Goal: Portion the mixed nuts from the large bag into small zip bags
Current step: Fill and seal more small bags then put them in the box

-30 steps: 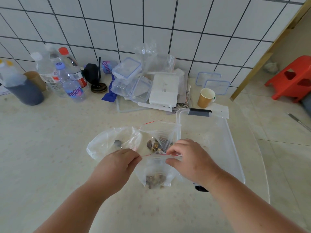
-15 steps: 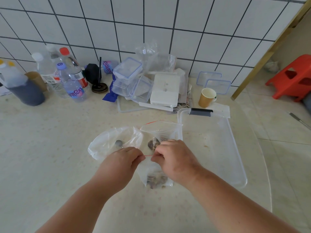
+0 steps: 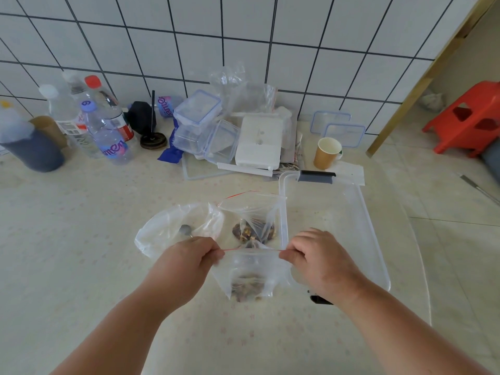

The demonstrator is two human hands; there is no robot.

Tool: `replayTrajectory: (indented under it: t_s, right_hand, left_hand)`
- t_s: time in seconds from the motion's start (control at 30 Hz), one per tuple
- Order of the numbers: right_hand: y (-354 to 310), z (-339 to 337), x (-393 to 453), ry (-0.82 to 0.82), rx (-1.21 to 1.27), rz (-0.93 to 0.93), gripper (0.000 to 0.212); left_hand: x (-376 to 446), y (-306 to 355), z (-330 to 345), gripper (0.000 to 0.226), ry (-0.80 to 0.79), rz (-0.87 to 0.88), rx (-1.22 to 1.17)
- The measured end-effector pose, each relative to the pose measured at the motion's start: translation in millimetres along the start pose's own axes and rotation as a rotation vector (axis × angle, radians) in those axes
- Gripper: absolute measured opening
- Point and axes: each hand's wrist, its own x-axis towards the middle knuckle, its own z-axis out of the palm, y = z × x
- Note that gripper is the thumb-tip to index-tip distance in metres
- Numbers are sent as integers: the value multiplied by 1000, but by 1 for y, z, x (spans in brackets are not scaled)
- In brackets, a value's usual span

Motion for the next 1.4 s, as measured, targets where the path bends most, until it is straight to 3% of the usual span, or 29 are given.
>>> replayTrajectory:
  t_s: [0.27, 0.67, 0.73, 0.87, 0.9, 1.0, 1.07, 1.2, 1.4]
  right_hand:
    - [-3, -9, -16, -41, 68, -84, 43]
    - [1, -2, -19, -130, 101, -110, 29]
    - [2, -1, -19, -137, 129, -78, 34]
    - [1, 1, -11, -102, 194, 53, 42]
    - [1, 2, -7, -84, 188, 82, 41]
    - [-2, 8, 8, -38, 115, 106, 32]
    - [-5, 12, 19, -28, 69, 105, 22]
    - [-11, 18, 39, -15, 14, 124, 8]
    - [-20, 22, 53, -39, -85, 76, 9]
  left_hand:
    - [-15, -9, -5, 26, -47, -9, -79]
    - [-20, -10, -12, 24, -132, 18, -134]
    - [-19, -12, -11, 30, -158, 12, -187]
    - [-9, -17, -8, 72, -193, -117, -306]
    - [-2, -19, -7, 70, -209, -151, -309]
    - [22, -21, 0, 24, -221, -213, -254]
    - [37, -17, 5, 10, -250, -235, -214]
    - [59, -13, 26, 10, -284, -307, -67]
    - [75, -19, 55, 10, -346, -445, -167]
